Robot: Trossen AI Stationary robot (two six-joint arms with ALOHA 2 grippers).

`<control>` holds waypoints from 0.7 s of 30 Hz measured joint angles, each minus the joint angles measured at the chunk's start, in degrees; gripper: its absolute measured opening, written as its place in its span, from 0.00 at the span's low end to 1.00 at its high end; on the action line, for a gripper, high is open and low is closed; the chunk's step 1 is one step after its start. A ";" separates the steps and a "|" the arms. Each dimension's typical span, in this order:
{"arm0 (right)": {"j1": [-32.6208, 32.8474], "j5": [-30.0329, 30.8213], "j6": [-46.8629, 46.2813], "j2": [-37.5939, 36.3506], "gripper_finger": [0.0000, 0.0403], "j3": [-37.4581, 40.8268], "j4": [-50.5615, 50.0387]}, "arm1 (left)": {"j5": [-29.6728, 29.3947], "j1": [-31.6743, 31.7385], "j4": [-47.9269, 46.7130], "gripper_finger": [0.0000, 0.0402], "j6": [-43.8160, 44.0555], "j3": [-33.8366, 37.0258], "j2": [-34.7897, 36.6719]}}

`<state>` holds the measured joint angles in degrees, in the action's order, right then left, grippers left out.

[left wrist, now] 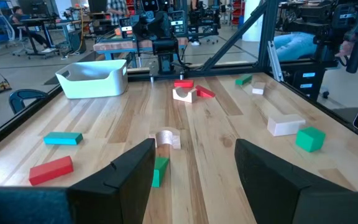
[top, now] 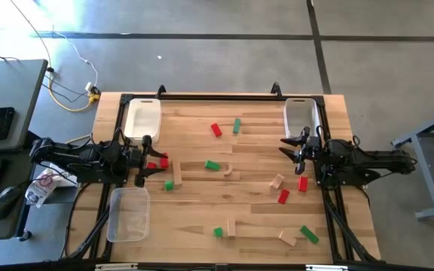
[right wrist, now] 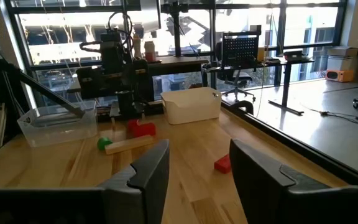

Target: Sort & place blocks by color

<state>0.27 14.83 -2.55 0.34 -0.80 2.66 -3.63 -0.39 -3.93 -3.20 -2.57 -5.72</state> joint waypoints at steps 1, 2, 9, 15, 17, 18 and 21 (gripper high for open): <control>-0.02 0.00 -0.02 0.00 0.39 0.00 0.00 | 0.00 -0.01 -0.01 0.52 0.00 0.00 0.00; 0.00 0.00 0.00 0.00 0.39 0.00 0.00 | 0.02 0.01 0.00 0.52 0.00 0.01 -0.01; 0.00 -0.01 -3.51 0.01 0.39 0.00 0.04 | 0.00 0.00 -0.02 0.52 0.00 0.00 0.00; -0.02 0.11 -8.10 0.02 0.39 0.00 0.73 | 0.02 -0.01 -0.02 0.52 0.02 0.00 0.00; -0.01 0.81 -7.64 0.01 0.39 0.00 2.09 | 0.00 -0.01 -0.01 0.52 0.00 0.01 0.01; 0.00 1.14 -7.77 0.00 0.39 0.00 3.01 | 0.02 0.01 -0.02 0.52 0.00 0.02 0.01; -0.02 1.18 -7.68 0.00 0.39 0.00 5.45 | 0.00 0.00 -0.02 0.52 0.00 0.01 0.00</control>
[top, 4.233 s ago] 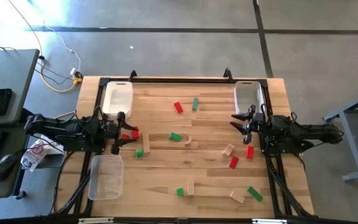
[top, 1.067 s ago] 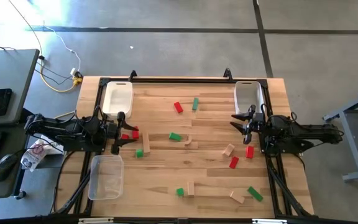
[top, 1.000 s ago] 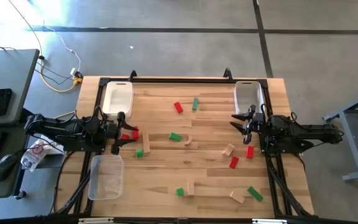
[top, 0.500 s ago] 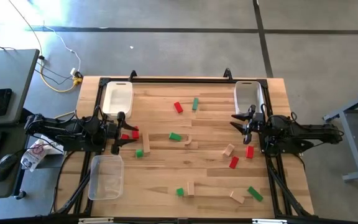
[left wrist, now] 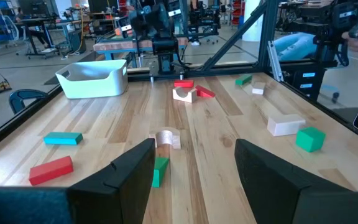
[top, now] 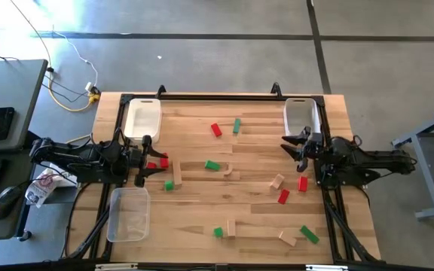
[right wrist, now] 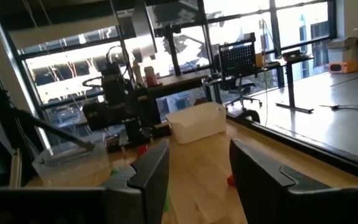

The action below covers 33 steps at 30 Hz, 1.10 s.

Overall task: Sort & place blocks by color
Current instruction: Put the light brown block into the gray bin

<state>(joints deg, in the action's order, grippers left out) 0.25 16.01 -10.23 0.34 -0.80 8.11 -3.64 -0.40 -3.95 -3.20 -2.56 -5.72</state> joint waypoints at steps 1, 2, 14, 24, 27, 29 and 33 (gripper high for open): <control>0.04 -0.08 -0.05 0.00 0.39 0.00 0.82 | 0.00 -0.01 0.01 0.52 0.00 0.00 0.00; 0.07 -0.37 -0.22 0.00 0.39 0.00 1.61 | 0.01 0.01 0.00 0.52 0.00 -0.01 0.00; 0.07 -2.05 5.24 0.00 0.43 -0.02 10.26 | 0.00 0.01 0.00 0.52 0.00 -0.01 -0.01; 0.07 -1.36 9.33 5.12 0.53 -11.80 0.00 | 0.00 -0.01 0.00 0.52 0.00 -0.01 -0.01; 0.07 1.09 9.85 9.43 0.53 -17.81 -9.84 | 0.01 0.01 0.01 0.52 0.01 0.00 -0.01; 0.07 2.54 8.94 13.14 0.53 -21.88 -16.38 | 0.00 0.01 0.00 0.52 0.00 0.01 -0.01; 0.05 2.87 7.38 21.07 0.53 -29.12 -27.62 | 0.02 0.01 0.02 0.52 0.00 0.01 -0.02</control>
<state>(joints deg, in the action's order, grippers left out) 0.30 18.88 -2.85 21.41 -29.92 -19.52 -3.62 -0.38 -3.92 -3.20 -2.55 -5.74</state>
